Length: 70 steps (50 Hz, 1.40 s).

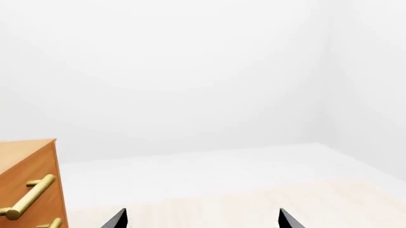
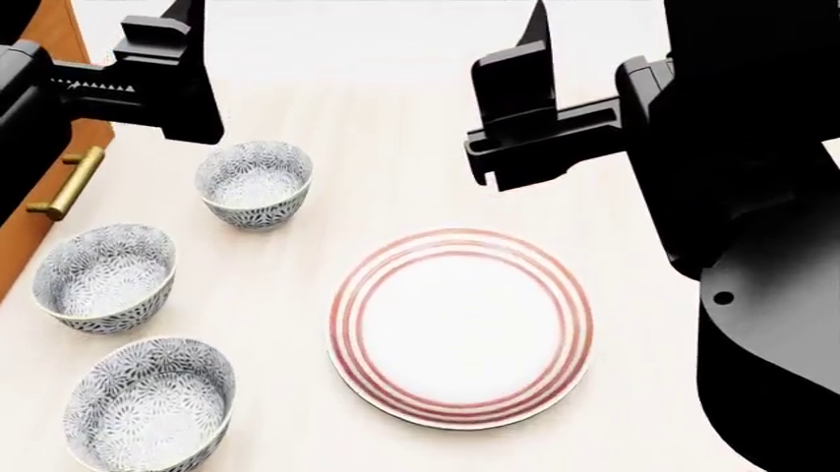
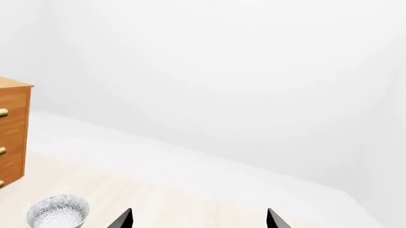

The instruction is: Put the bowl at the front on the plate.

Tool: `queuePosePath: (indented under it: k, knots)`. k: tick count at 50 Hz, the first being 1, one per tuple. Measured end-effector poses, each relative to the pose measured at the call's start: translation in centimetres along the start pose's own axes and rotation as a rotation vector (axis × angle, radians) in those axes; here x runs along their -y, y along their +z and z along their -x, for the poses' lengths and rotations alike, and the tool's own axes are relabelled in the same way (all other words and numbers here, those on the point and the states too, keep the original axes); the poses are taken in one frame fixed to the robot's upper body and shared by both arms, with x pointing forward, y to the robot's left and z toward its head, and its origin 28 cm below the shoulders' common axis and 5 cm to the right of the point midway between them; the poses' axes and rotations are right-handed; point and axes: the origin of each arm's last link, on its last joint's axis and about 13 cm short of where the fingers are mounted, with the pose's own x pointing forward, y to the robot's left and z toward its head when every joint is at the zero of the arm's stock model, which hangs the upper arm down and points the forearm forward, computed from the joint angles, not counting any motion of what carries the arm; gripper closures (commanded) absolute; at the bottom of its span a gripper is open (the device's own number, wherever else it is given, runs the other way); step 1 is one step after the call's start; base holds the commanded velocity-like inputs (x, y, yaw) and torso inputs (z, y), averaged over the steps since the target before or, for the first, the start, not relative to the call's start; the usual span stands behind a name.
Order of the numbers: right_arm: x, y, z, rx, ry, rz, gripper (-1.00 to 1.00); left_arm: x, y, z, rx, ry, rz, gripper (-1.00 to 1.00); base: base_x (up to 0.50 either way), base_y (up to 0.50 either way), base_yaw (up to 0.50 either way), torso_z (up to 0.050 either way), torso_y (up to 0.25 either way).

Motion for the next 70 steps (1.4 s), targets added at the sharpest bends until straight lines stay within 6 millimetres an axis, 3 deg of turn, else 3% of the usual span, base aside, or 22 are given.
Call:
queuePosePath:
  k: [28,70]
  knots:
    - [0.0,-0.1,0.0,-0.001,0.003,-0.001,-1.0,-0.3,-0.4,0.0,-0.009,0.011,0.003,-1.0,0.32,0.0,0.0,0.0,0.001]
    - [0.1,-0.2,0.0,0.015,-0.002,-0.003,-1.0,0.2,-3.5,1.6,-0.284,-0.059,0.012,-1.0,0.0,0.0,0.0,0.0,0.0]
